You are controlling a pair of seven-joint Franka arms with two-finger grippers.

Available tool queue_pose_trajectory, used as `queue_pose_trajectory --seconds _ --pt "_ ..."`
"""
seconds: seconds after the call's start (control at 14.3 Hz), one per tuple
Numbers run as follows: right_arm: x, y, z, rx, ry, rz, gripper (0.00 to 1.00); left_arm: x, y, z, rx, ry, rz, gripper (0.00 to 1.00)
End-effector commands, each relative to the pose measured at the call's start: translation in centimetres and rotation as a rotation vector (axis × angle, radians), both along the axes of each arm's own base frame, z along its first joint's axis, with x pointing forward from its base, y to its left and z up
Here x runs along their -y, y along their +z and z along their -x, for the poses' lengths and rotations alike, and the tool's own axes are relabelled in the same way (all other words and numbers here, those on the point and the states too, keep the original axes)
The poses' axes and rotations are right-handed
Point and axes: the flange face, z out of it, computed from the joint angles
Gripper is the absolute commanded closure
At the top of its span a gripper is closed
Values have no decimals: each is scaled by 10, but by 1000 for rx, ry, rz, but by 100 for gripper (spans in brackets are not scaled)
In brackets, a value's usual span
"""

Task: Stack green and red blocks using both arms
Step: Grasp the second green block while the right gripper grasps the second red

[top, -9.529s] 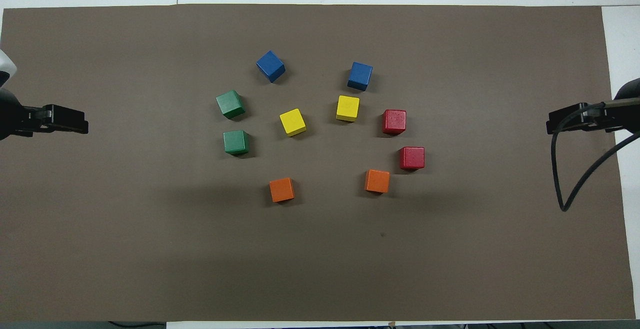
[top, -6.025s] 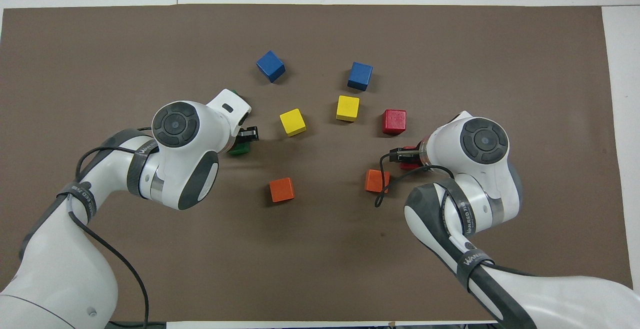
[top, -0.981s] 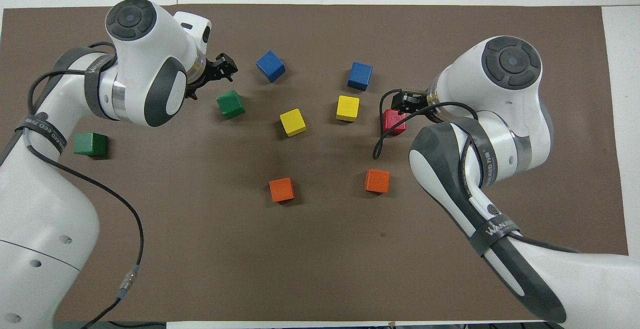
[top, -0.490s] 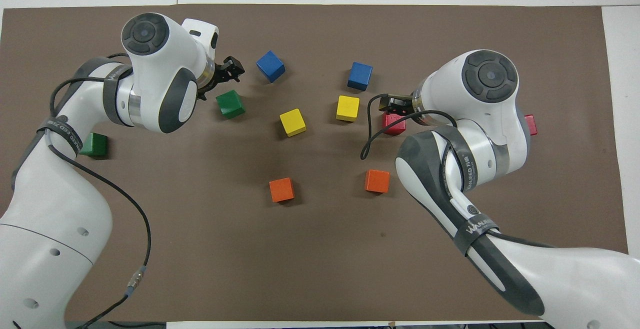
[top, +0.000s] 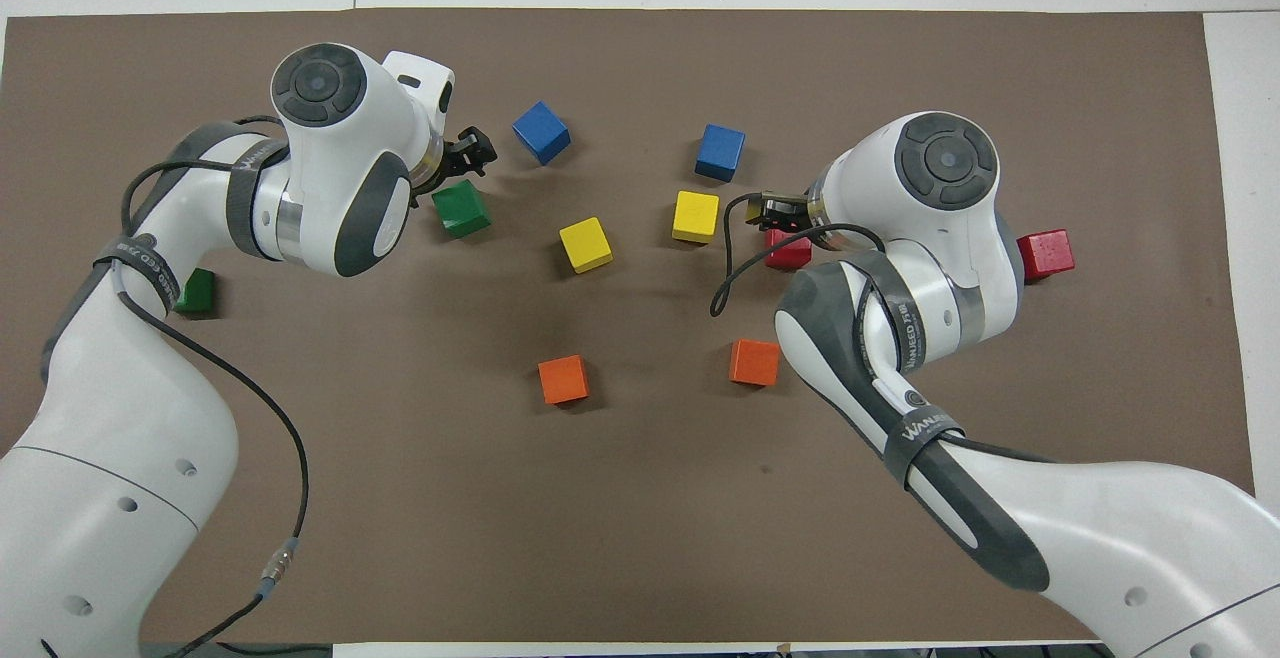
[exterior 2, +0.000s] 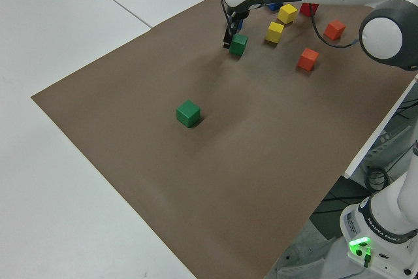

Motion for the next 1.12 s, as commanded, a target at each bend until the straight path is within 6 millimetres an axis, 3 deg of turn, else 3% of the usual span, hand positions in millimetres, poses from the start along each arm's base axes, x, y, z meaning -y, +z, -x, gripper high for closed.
queue_pose_trajectory --seconds 0.0,0.14,0.21,0.28,0.35,0.56,0.84,1.05 --pt "7 -11 -6 19 48 4 0 0 -3 4 14 -40 -25 15" --pt "5 -15 -7 20 54 3 0 1 -5 6 7 -42 -25 35" --pt "5 -18 -7 16 56 4 0 1 -4 6 6 -42 -26 53" --pt "4 -20 -7 13 56 4 0 3 -6 8 0 -45 -28 84" --pt "2 -21 -6 13 59 4 0 5 -8 11 -7 -50 -32 100" --pt "-1 -27 -6 5 62 5 0 7 -4 11 -17 -49 -35 100" --pt "-4 -38 -4 -10 64 8 0 -2 29 -2 -21 -28 -33 100" --pt "-5 -44 -2 -20 65 10 0 -56 77 -3 -29 -113 -49 100"
